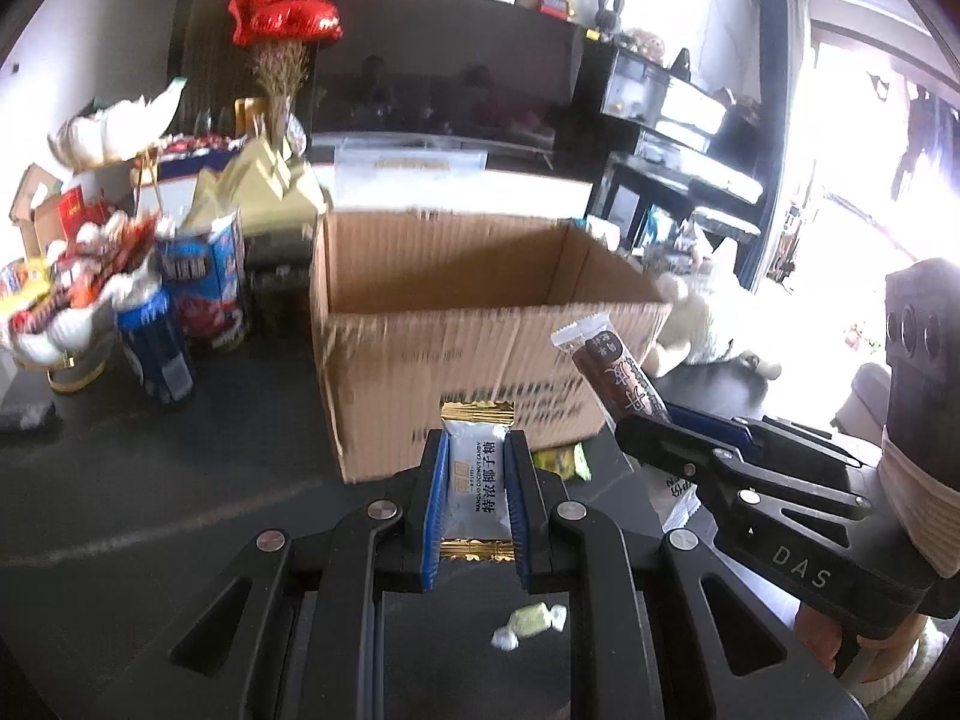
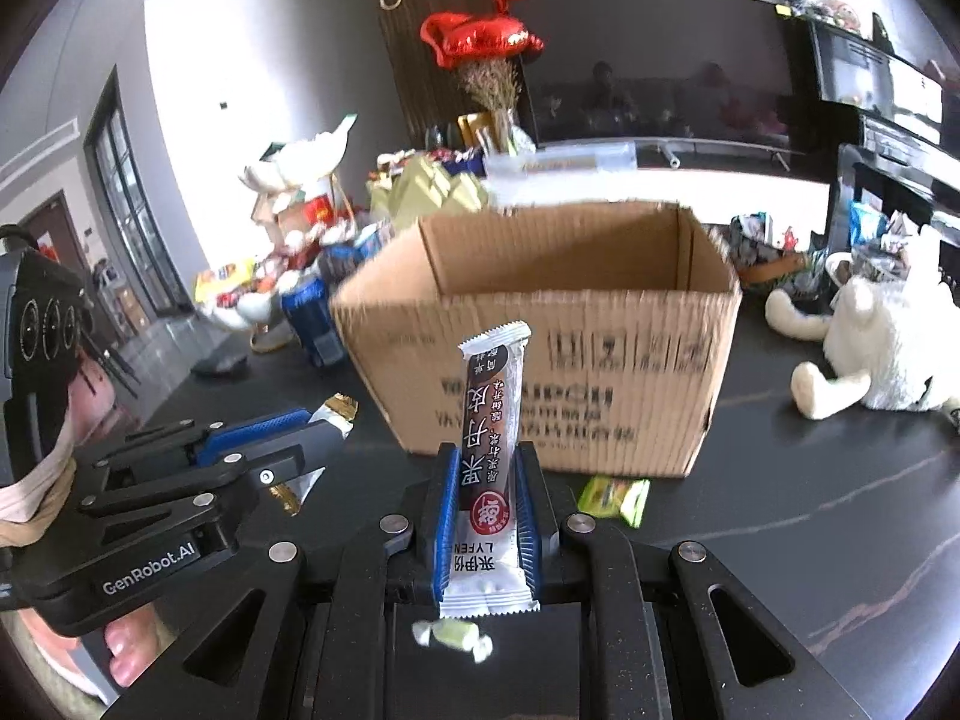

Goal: Organize snacks
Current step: 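Grasp the gold-edged white candy with the left tool while the right tool grasps the chocolate bar, then drop the candy and chocolate bar into the box by opening both tools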

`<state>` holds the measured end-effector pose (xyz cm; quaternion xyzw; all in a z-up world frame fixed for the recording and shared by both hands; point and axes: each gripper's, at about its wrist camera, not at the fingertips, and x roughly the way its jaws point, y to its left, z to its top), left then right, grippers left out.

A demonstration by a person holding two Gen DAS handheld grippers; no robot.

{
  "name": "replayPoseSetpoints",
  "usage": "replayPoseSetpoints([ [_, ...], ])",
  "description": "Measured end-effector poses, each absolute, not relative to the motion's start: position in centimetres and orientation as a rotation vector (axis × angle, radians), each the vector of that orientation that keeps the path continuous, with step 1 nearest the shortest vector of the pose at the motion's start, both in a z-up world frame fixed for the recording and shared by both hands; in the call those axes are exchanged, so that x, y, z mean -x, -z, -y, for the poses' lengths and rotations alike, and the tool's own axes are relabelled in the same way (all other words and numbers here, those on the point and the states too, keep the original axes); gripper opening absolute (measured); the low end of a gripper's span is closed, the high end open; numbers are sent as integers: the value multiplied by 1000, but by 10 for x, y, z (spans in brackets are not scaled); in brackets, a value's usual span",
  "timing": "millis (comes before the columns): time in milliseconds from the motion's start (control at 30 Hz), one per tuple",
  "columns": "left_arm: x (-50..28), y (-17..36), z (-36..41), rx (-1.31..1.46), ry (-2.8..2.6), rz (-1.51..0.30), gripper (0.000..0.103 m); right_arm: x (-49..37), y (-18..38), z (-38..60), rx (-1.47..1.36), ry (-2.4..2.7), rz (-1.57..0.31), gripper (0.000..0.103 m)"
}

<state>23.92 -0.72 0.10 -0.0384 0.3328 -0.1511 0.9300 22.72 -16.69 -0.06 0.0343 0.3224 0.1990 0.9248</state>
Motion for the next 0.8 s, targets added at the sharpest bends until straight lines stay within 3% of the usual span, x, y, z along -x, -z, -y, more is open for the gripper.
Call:
replayPoseSetpoints([
  [500, -277, -57, 7, 83, 317, -649, 19, -263, -58, 171, -96, -387, -594, 19],
  [800, -313, -66, 6, 78, 301, -653, 19, -297, -64, 171, -95, -370, -618, 19],
])
